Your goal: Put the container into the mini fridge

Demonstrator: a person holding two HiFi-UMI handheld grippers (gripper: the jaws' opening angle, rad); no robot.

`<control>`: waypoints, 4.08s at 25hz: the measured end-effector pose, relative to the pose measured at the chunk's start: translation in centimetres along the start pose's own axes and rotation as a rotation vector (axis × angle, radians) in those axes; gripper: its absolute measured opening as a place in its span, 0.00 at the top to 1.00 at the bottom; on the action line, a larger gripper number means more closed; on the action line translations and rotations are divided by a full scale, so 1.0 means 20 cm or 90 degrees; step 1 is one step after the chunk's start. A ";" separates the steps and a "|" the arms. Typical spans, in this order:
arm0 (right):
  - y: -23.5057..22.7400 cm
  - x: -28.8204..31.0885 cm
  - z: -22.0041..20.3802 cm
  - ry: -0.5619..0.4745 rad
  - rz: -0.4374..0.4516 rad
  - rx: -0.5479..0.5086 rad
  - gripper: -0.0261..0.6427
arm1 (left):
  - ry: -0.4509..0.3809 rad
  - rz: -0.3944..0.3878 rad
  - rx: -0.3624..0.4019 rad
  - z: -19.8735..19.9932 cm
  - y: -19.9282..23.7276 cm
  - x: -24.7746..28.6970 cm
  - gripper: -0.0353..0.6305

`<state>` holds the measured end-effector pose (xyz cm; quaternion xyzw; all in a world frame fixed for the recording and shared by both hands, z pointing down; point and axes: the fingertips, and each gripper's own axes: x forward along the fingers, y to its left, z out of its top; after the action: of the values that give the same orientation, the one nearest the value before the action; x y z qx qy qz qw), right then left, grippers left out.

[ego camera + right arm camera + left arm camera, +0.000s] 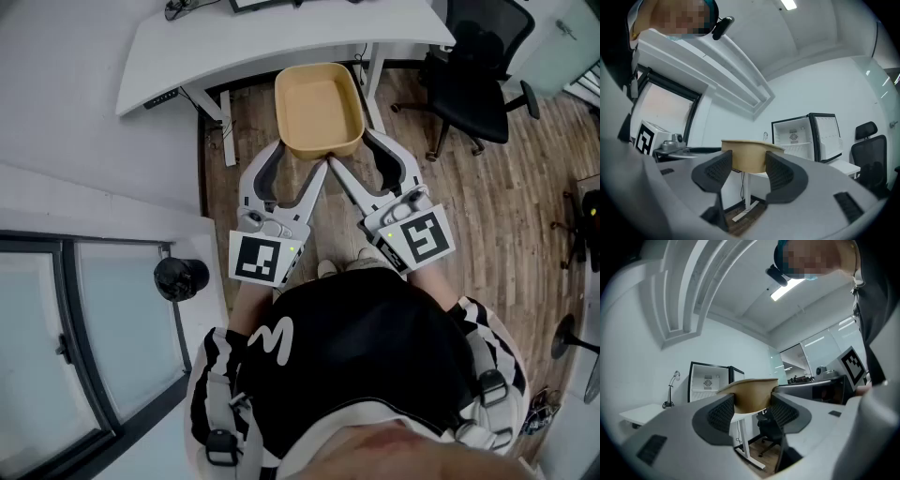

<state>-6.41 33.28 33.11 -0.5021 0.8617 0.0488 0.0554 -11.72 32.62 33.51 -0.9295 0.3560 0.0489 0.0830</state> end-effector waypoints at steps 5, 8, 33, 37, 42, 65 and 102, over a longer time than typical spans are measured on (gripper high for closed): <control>0.00 0.00 0.00 0.001 -0.001 0.001 0.61 | -0.001 0.000 0.002 0.01 0.00 0.00 0.57; 0.00 0.00 -0.01 0.006 -0.005 0.007 0.61 | -0.001 0.000 0.000 0.01 0.00 0.00 0.57; 0.06 -0.01 -0.05 0.012 -0.024 0.009 0.61 | 0.017 -0.014 0.002 -0.02 0.01 -0.06 0.57; 0.05 0.01 -0.05 0.006 -0.015 0.005 0.61 | 0.018 -0.008 0.003 -0.03 0.02 -0.05 0.57; 0.02 0.06 -0.06 0.004 -0.011 0.011 0.61 | 0.014 -0.001 0.005 -0.03 0.07 -0.02 0.57; -0.37 0.40 -0.09 -0.012 0.004 -0.001 0.61 | 0.004 0.007 0.006 -0.11 0.31 0.43 0.57; -1.01 0.97 -0.13 -0.016 0.049 0.010 0.61 | 0.003 0.049 0.010 -0.21 0.72 1.16 0.57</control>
<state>1.53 6.26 32.29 -0.4673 0.8800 0.0504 0.0678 -3.93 6.11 32.41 -0.9145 0.3924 0.0470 0.0871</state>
